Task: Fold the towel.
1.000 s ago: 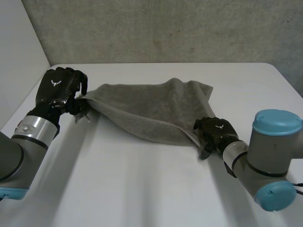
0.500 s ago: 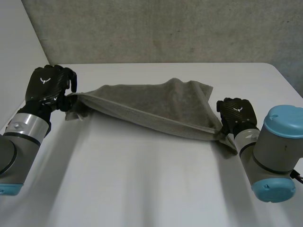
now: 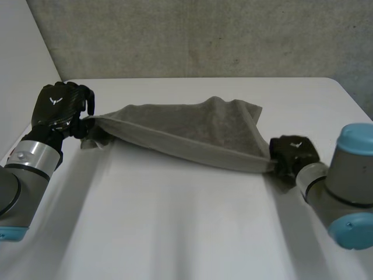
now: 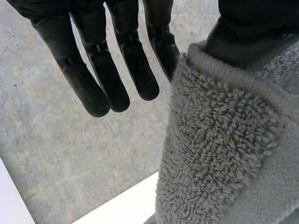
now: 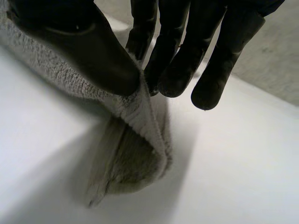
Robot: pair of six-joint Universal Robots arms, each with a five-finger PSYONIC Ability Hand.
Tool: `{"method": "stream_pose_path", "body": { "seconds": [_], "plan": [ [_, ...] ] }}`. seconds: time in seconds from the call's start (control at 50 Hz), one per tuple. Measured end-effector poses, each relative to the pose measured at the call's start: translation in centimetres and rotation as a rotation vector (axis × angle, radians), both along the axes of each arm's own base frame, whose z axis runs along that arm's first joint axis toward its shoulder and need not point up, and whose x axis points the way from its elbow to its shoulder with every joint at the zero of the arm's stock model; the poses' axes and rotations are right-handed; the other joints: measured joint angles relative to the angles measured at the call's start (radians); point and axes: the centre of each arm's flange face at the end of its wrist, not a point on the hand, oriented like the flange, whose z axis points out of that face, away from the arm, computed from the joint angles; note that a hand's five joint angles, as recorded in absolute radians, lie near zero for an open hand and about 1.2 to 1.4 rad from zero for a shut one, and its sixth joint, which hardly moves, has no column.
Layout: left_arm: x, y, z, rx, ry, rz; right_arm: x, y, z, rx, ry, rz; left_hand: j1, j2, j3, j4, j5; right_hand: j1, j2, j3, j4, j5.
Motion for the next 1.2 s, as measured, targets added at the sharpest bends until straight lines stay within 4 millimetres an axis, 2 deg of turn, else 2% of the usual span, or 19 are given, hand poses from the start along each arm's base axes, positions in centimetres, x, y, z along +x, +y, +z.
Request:
{"method": "stream_pose_path", "body": {
  "seconds": [0.06, 0.1, 0.14, 0.26, 0.32, 0.38, 0.46, 0.5, 0.52, 0.56, 0.66, 0.74, 0.86, 1.12, 1.2],
  "plan": [
    [0.0, 0.1, 0.1, 0.002, -0.001, -0.002, -0.7, -0.9, 2.1, -0.047, -0.022, -0.013, 0.0, 0.0, 0.0, 0.0, 0.0, 0.0, 0.0, 0.0, 0.0, 0.0],
    [0.0, 0.2, 0.3, 0.003, -0.001, -0.002, -1.2, -1.5, 4.1, -0.096, -0.04, -0.018, 0.0, 0.0, 0.0, 0.0, 0.0, 0.0, 0.0, 0.0, 0.0, 0.0],
    [0.0, 0.4, 0.8, -0.001, 0.0, -0.003, -1.6, -1.9, 7.1, -0.165, -0.061, -0.012, 0.0, 0.0, 0.0, 0.0, 0.0, 0.0, 0.0, 0.0, 0.0, 0.0],
    [0.1, 1.3, 2.6, -0.026, 0.009, -0.004, -1.6, -1.1, 13.2, -0.284, -0.093, 0.057, 0.0, 0.0, 0.0, 0.0, 0.0, 0.0, 0.0, 0.0, 0.0, 0.0],
    [0.2, 1.9, 3.5, -0.042, 0.018, -0.006, -1.3, -0.2, 15.6, -0.322, -0.093, 0.105, 0.0, 0.0, 0.0, 0.0, 0.0, 0.0, 0.0, 0.0, 0.0, 0.0],
    [0.3, 2.2, 3.9, -0.048, 0.025, -0.007, -1.1, 0.3, 16.2, -0.32, -0.078, 0.135, 0.0, 0.0, 0.0, 0.0, 0.0, 0.0, 0.0, 0.0, 0.0, 0.0],
    [0.4, 2.2, 3.7, -0.041, 0.032, -0.006, -0.5, 0.2, 14.2, -0.238, -0.013, 0.172, 0.0, 0.0, 0.0, 0.0, 0.0, 0.0, 0.0, 0.001, 0.0, 0.0],
    [0.5, 2.0, 2.9, -0.018, 0.028, -0.004, 0.0, -0.1, 11.5, -0.16, 0.044, 0.194, 0.0, 0.0, 0.0, 0.0, 0.0, 0.0, 0.0, 0.001, 0.0, 0.0],
    [0.4, 1.9, 2.7, -0.01, 0.027, -0.003, 0.1, -0.2, 10.8, -0.142, 0.059, 0.199, 0.0, 0.0, 0.0, 0.0, 0.0, 0.0, 0.0, 0.001, 0.0, 0.0],
    [0.4, 1.4, 1.6, 0.021, 0.02, 0.0, 0.5, -0.4, 7.8, -0.066, 0.11, 0.21, 0.0, 0.0, 0.0, 0.0, 0.0, -0.006, -0.006, -0.006, -0.006, -0.007],
    [0.7, 0.3, 0.0, 0.07, 0.011, 0.015, 0.4, -0.9, 2.6, 0.038, 0.176, 0.183, 0.0, 0.0, 0.0, 0.0, 0.0, -0.243, -0.236, -0.255, -0.25, -0.25],
    [1.0, -0.3, -0.6, 0.09, 0.008, 0.029, 0.0, -1.1, 0.6, 0.065, 0.193, 0.157, 0.0, 0.0, 0.0, 0.0, 0.0, -0.332, -0.312, -0.342, -0.335, -0.346],
    [1.3, -0.7, -1.1, 0.105, 0.006, 0.04, -0.4, -0.8, -0.1, 0.076, 0.196, 0.139, 0.0, 0.0, 0.0, 0.0, 0.0, -0.401, -0.375, -0.406, -0.403, -0.417],
    [1.3, -0.7, -1.4, 0.113, 0.005, 0.04, -0.8, 0.9, 0.8, 0.085, 0.199, 0.146, 0.0, 0.0, 0.0, 0.0, 0.0, -0.439, -0.411, -0.441, -0.437, -0.455],
    [1.3, -0.6, -1.4, 0.116, 0.003, 0.039, -1.2, 1.2, 1.1, 0.097, 0.205, 0.141, 0.0, 0.0, 0.0, 0.0, 0.0, -0.519, -0.498, -0.521, -0.516, -0.534]
  ]
}}
